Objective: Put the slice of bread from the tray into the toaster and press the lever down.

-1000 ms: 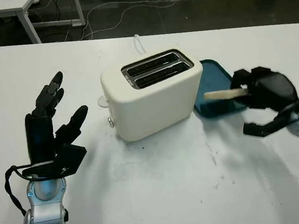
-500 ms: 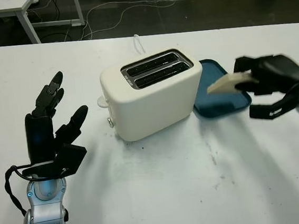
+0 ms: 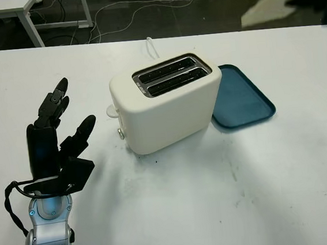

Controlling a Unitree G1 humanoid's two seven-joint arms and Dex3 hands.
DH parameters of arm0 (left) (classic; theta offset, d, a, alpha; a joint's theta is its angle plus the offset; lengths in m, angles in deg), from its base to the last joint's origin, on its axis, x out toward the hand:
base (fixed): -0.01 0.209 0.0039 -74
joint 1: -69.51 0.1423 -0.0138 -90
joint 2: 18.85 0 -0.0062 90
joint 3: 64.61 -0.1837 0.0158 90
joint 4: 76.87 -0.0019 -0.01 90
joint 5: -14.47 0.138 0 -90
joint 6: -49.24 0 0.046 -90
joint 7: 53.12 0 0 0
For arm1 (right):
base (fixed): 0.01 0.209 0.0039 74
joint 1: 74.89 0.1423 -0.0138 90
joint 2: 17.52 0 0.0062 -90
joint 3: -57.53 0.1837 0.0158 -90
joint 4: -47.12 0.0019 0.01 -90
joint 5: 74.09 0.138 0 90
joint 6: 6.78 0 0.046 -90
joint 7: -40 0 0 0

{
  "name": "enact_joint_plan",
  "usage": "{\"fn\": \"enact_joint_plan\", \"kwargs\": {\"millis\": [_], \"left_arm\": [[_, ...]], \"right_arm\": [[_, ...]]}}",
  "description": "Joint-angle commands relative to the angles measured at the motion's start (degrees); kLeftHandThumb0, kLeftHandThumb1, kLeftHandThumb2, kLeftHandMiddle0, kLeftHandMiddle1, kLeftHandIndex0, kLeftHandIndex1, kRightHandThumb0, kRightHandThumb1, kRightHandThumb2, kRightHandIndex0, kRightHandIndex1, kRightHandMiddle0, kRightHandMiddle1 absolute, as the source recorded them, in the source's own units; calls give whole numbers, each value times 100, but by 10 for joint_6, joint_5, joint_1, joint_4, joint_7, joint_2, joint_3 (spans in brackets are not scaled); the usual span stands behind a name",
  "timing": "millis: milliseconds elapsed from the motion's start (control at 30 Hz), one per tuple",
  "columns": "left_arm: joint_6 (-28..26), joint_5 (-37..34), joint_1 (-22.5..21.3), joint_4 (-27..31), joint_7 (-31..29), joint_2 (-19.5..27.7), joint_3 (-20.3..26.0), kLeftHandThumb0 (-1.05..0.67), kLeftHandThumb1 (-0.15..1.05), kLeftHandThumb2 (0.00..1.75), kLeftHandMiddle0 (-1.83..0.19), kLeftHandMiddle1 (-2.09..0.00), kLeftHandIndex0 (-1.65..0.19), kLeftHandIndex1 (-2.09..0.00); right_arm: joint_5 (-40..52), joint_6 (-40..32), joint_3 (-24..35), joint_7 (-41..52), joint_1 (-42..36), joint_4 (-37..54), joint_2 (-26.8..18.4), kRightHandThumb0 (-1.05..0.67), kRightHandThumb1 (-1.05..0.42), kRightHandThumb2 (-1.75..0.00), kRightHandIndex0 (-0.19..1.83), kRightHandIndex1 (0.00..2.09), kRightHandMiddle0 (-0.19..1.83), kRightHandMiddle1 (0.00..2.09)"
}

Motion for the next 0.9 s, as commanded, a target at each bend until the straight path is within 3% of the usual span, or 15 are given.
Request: {"fn": "enact_joint_plan", "kwargs": {"millis": [0, 200, 533, 767, 867], "left_arm": [[2, 6, 1, 1, 1, 4, 2, -77, 92, 35, -58, -1, -44, 0], [3, 4, 1, 0, -1, 6, 3, -76, 92, 35, -58, 0, -44, 0], [-3, 4, 2, 4, -4, 7, 3, -76, 92, 35, -58, 0, -44, 0], [-2, 10, 1, 3, 1, 6, 1, -77, 92, 35, -59, -1, -45, 0], [-3, 10, 0, 5, 1, 5, 1, -77, 92, 35, -59, -1, -45, 0]], "right_arm": [[18, -12, 7, 28, 34, -12, 13, -60, -92, -24, 83, 175, 71, 166], [43, -59, 11, 88, 82, -9, 64, -61, -92, -16, 98, 164, 87, 156], [90, -270, 1, 193, 34, 187, 165, -35, -92, -34, 105, 174, 86, 174], [66, -326, -35, 187, 14, 226, 194, -36, -92, -40, 101, 175, 79, 175], [48, -277, -56, 182, 9, 220, 195, -40, -92, -45, 100, 175, 79, 175]]}}
